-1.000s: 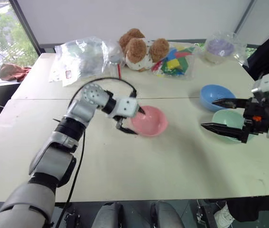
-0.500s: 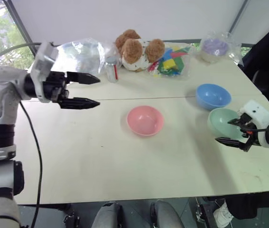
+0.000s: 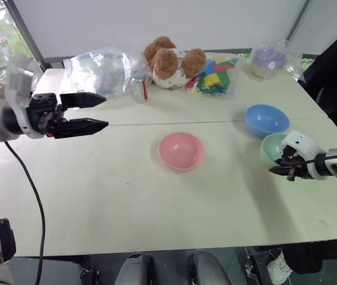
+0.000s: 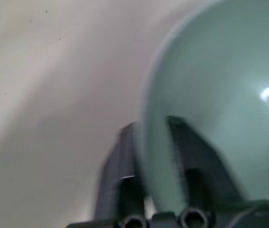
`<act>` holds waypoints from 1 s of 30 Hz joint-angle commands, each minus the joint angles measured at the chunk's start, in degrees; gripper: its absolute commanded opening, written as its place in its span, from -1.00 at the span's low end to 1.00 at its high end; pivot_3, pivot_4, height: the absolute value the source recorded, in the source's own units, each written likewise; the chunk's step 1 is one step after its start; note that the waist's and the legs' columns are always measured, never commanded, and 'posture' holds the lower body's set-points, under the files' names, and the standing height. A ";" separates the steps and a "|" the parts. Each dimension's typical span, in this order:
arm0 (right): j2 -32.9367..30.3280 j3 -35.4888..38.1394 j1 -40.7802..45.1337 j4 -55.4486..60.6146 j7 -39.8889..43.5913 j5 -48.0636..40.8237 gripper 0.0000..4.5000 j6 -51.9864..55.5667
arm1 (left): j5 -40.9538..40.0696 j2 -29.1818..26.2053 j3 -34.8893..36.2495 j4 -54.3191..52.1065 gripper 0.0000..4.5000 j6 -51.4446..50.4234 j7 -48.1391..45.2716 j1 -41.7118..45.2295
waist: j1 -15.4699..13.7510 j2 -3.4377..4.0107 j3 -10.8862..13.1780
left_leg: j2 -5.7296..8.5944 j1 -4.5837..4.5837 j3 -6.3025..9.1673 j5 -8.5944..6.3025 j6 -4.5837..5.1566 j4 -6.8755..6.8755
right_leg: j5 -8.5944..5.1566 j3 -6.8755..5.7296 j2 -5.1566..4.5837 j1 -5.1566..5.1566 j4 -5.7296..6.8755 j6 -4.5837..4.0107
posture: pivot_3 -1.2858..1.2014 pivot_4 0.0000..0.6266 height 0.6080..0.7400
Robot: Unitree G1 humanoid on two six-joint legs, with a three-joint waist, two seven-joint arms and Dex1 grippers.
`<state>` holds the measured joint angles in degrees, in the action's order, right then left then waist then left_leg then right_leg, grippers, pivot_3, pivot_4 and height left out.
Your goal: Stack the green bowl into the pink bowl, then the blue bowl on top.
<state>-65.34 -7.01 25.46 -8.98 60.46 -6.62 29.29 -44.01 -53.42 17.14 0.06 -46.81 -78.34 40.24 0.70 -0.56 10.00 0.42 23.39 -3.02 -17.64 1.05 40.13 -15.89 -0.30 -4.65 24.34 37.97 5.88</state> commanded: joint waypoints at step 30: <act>23.81 -18.13 27.60 7.66 21.61 4.99 -0.34 -17.35 | -6.77 -4.28 8.91 -8.73 1.00 0.07 10.22 -8.47 | 0.26 -0.02 0.03 | 0.04 0.08 0.02 0.05 -0.10 -0.04 | 0.01 -0.04 -0.08 0.12 0.03 -0.01 | 0.03 -0.52 1.00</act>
<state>-41.84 -26.62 51.34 -3.51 81.37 -0.82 12.02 -49.37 -56.39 23.78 -6.84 -46.93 -68.56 31.53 0.96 -0.58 10.03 0.46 23.46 -3.00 -17.59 0.95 40.09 -15.88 -0.34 -4.73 24.45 38.00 5.88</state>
